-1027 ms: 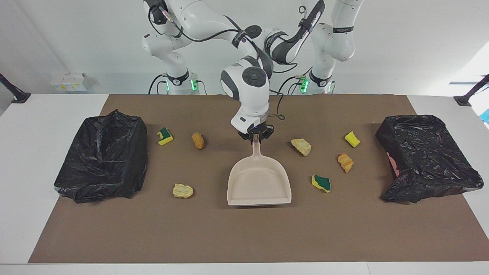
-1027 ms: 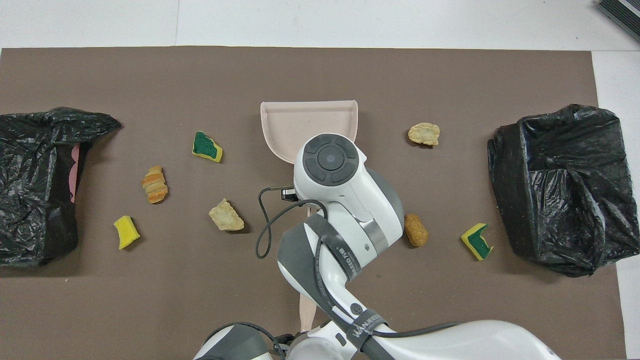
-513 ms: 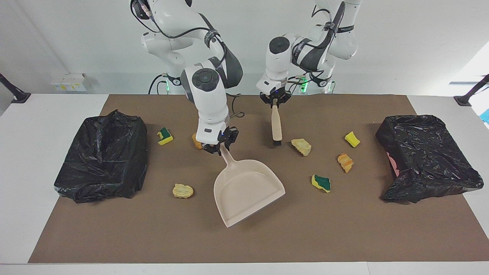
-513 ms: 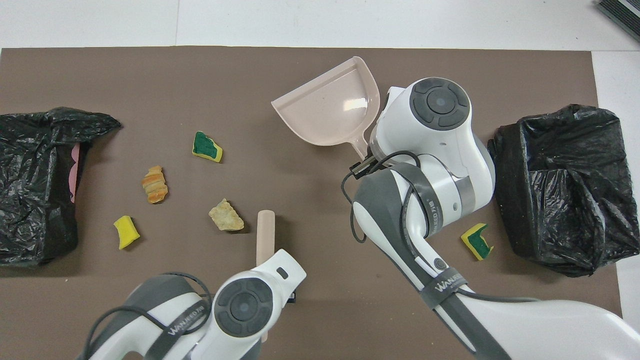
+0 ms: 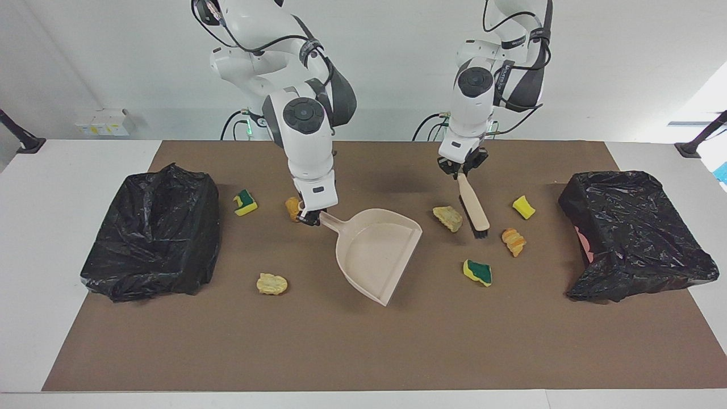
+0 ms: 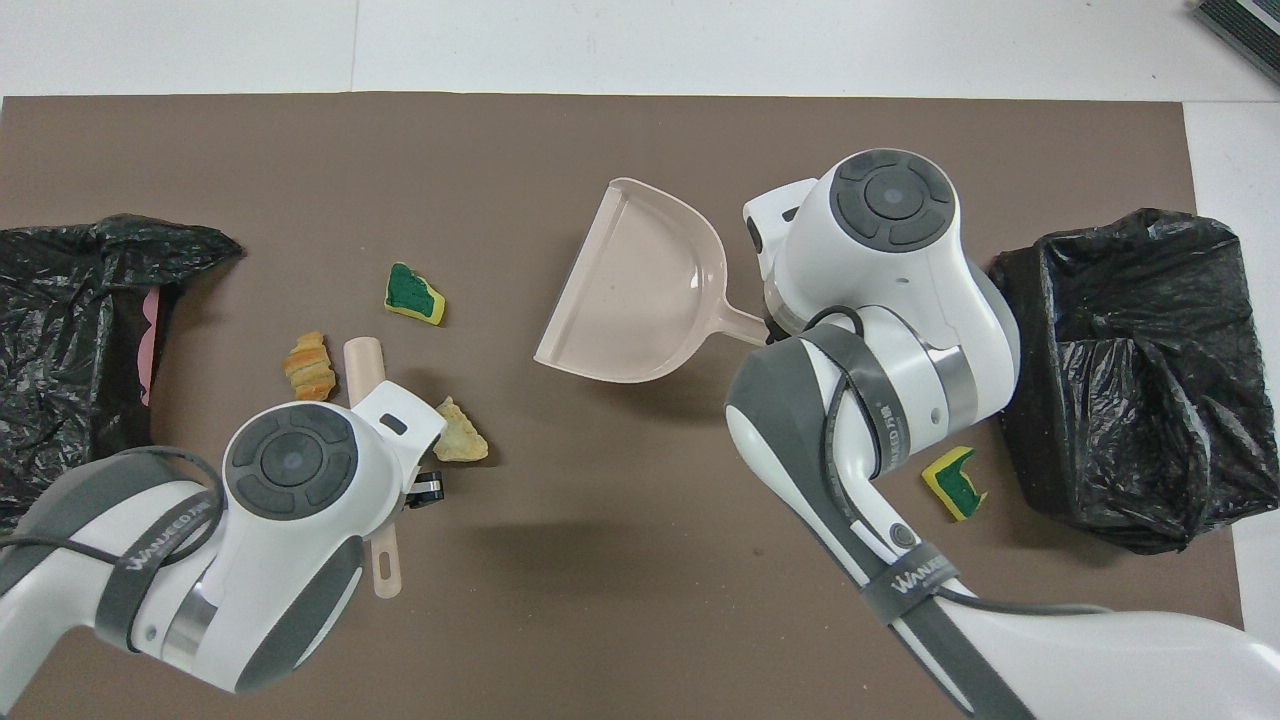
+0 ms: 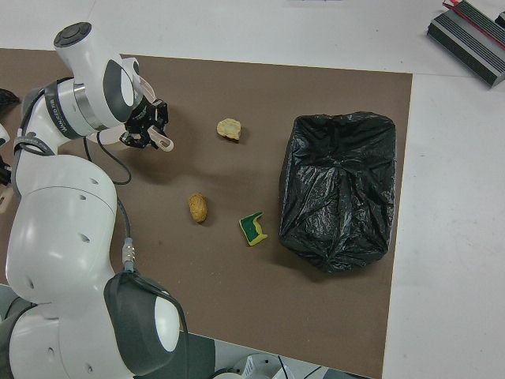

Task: Sweep and dump trash in bin
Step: 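Grasp the brush with the left gripper while the right gripper positions the dustpan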

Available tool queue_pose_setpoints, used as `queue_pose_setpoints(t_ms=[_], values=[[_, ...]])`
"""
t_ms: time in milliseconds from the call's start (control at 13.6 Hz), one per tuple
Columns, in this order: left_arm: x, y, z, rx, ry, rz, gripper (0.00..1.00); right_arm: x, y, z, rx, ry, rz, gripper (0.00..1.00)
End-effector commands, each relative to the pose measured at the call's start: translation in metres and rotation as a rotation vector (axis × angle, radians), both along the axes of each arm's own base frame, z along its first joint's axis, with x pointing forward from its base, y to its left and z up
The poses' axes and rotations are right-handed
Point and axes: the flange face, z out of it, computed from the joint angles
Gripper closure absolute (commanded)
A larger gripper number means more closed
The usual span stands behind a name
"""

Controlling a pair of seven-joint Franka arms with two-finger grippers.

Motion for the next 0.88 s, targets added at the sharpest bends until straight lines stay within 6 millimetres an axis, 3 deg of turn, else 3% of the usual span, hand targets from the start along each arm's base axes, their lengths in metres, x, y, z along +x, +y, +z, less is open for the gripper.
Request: queue_pose_setpoints(t_ms=[0, 220, 440, 587, 807], values=[[0.01, 0.044, 0.005, 0.102, 0.04, 0.07, 1.0, -0.001, -0.012, 0.003, -0.044, -0.023, 0.202, 1.0], [0.015, 0.094, 0.0, 0.139, 0.078, 0.174, 1.0, -0.009, -0.007, -0.006, -0.142, -0.005, 0.386, 1.0], [0.002, 0.148, -0.014, 0.14, 0.101, 0.263, 1.0, -0.024, 0.013, -0.02, -0.217, -0.014, 0.489, 1.0], [-0.011, 0.155, -0.022, 0.116, 0.084, 0.237, 1.0, -0.028, 0.022, -0.031, -0.22, -0.033, 0.523, 1.0], [-0.02, 0.147, -0.042, 0.094, 0.088, 0.161, 1.0, -0.046, 0.05, -0.049, -0.277, -0.037, 0.588, 1.0]])
